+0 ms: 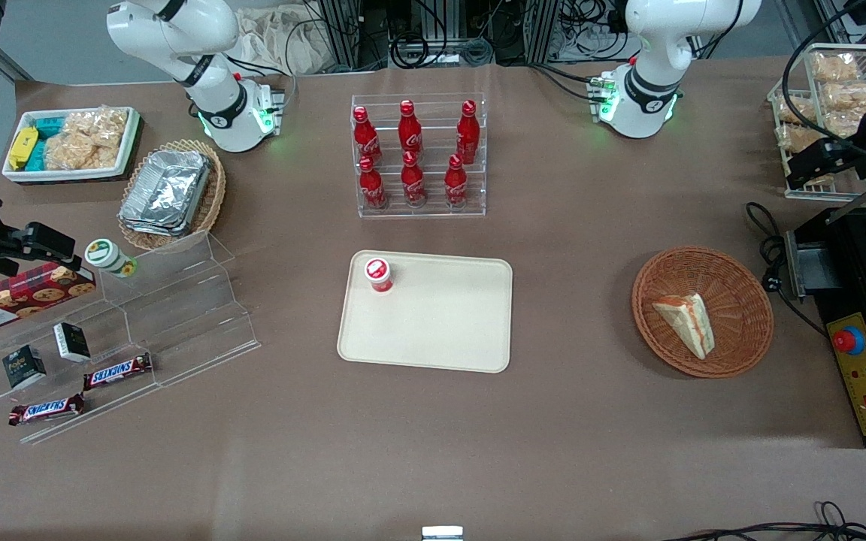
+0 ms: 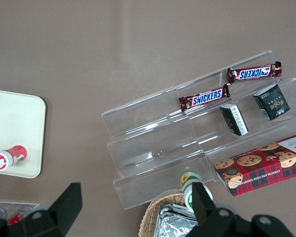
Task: Place sandwich from basket to tray
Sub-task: 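Move the left gripper down over the sandwich in the wicker basket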
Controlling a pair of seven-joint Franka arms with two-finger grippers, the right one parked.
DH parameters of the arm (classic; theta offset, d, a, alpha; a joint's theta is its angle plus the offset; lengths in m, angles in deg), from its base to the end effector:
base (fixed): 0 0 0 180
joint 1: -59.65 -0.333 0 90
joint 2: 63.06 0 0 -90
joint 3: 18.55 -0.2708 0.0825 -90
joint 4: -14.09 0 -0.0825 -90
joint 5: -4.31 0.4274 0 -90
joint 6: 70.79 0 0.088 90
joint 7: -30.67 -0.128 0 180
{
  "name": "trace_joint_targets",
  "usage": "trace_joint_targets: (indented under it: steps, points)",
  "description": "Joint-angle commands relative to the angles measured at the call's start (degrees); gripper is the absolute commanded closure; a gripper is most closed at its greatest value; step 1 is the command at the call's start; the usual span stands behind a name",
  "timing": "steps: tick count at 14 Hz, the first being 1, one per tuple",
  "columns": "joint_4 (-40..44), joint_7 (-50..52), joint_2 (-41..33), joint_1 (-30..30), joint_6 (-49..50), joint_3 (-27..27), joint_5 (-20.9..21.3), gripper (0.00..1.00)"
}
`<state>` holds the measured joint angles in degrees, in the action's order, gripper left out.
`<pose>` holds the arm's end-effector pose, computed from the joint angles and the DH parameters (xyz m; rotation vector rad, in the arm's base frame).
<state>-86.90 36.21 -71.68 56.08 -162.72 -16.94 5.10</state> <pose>0.5581 0.0201 0.5492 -3.1167 -0.2040 0.0112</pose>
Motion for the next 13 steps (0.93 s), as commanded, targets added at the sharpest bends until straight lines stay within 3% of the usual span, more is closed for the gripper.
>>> trace_joint_targets:
  steps: [1, 7, 13]
  points:
    - [1.24, 0.18, 6.92, -0.04, -1.22, -0.29, -1.32, 0.00]
    - [-6.14, 12.99, 17.22, 0.66, -20.18, 0.06, -1.50, 0.00]
    - [-14.23, 17.75, 25.56, 0.66, -38.65, 0.06, -1.58, 0.00]
